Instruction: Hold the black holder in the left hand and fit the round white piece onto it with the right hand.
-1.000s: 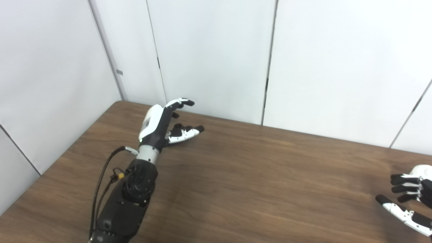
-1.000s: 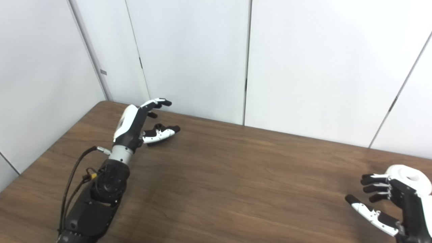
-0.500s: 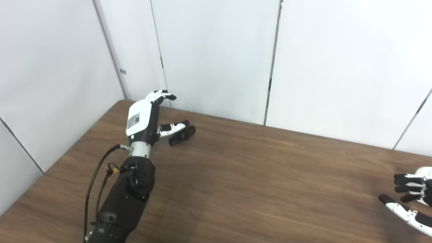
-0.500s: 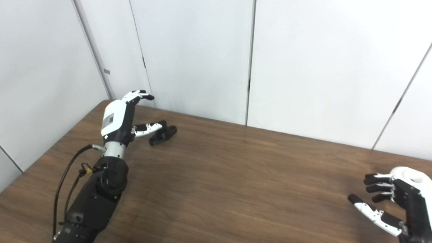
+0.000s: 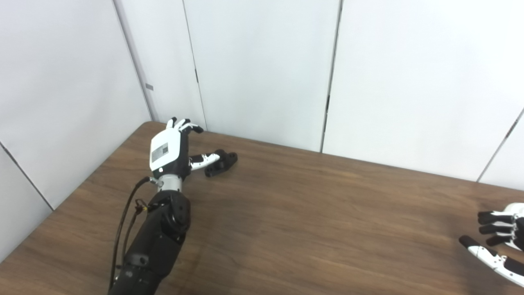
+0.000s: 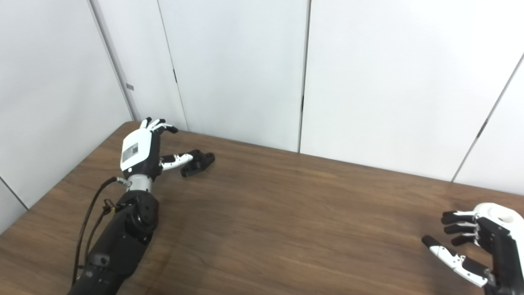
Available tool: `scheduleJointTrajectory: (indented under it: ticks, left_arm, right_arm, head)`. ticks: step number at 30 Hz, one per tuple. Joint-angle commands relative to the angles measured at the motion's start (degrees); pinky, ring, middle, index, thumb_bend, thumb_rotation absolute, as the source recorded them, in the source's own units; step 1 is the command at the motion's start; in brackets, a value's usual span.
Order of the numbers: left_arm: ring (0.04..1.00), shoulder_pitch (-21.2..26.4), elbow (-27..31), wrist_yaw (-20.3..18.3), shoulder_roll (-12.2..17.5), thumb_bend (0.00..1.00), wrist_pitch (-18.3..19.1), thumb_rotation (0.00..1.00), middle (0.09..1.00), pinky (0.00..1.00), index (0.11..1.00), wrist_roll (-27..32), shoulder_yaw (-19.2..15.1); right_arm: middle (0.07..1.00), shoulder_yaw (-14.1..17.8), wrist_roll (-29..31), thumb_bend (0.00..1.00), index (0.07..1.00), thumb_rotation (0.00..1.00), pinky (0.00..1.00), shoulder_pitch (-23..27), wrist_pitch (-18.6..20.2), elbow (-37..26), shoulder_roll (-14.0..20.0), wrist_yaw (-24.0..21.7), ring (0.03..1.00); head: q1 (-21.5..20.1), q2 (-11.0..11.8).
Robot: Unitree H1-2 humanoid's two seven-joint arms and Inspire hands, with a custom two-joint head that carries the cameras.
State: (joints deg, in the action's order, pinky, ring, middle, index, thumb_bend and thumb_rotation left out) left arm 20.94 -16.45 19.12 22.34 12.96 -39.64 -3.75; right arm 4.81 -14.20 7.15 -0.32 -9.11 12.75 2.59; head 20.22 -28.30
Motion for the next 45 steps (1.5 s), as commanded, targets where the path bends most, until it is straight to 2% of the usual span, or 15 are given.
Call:
scheduleJointTrajectory:
  ticks: [1,9,12,18,23,29,36,45]
  left_arm:
    - [0.989,3.2,0.1,-0.1,2.3,0.91,-0.2,0.41,0.900,0.70,0.703,0.3,0.3]
    - [0.982,5.5,-4.1,-4.2,4.5,0.98,1.9,0.49,0.923,0.79,0.759,0.6,3.4]
    - [0.979,5.6,-6.1,-3.7,5.1,0.97,0.9,0.45,0.922,0.80,0.751,0.6,4.8]
    - [0.967,6.1,-9.3,-3.8,6.5,0.97,1.0,0.49,0.916,0.79,0.739,0.6,7.4]
    - [0.965,6.7,-11.5,-3.3,6.8,0.96,0.5,0.46,0.911,0.79,0.721,1.1,8.1]
    - [0.954,7.2,-14.0,-0.5,6.5,0.93,-0.8,0.43,0.894,0.79,0.684,1.7,7.9]
    - [0.935,7.8,-16.3,0.9,7.3,0.89,-1.2,0.37,0.875,0.78,0.634,0.6,9.5]
    - [0.921,8.8,-18.2,0.8,7.5,0.87,-2.3,0.35,0.857,0.77,0.610,1.3,10.5]
  right_arm:
    - [0.633,0.6,0.6,0.50,0.497,0.13,0.43,1.4,-0.8,-2.2,0.4,0.2,0.549]
    - [0.627,0.3,-0.2,0.50,0.497,0.13,0.42,1.6,0.5,-3.3,0.4,0.1,0.537]
    - [0.628,0.2,-0.3,0.50,0.497,0.13,0.41,1.4,0.2,-3.4,0.4,0.1,0.535]
    - [0.627,0.4,0.2,0.50,0.497,0.13,0.42,1.1,1.0,-4.5,0.0,0.1,0.536]
    - [0.625,0.2,-0.3,0.50,0.497,0.13,0.41,0.9,1.6,-5.1,0.0,0.2,0.533]
    - [0.626,0.1,-0.5,0.50,0.496,0.13,0.41,0.6,1.4,-5.3,-0.2,0.3,0.531]
    - [0.627,0.5,0.0,0.50,0.496,0.13,0.42,0.3,1.3,-5.3,-0.1,0.2,0.540]
    - [0.625,0.3,-0.3,0.50,0.496,0.13,0.41,-0.1,2.0,-6.3,0.0,0.0,0.534]
  head:
    - [0.1,0.0]
    - [-0.1,-0.1]
    - [-0.4,-0.2]
    - [-0.4,-0.4]
    - [-0.5,-0.6]
    - [-0.6,-0.7]
    - [-0.9,-1.0]
    - [-1.3,-1.4]
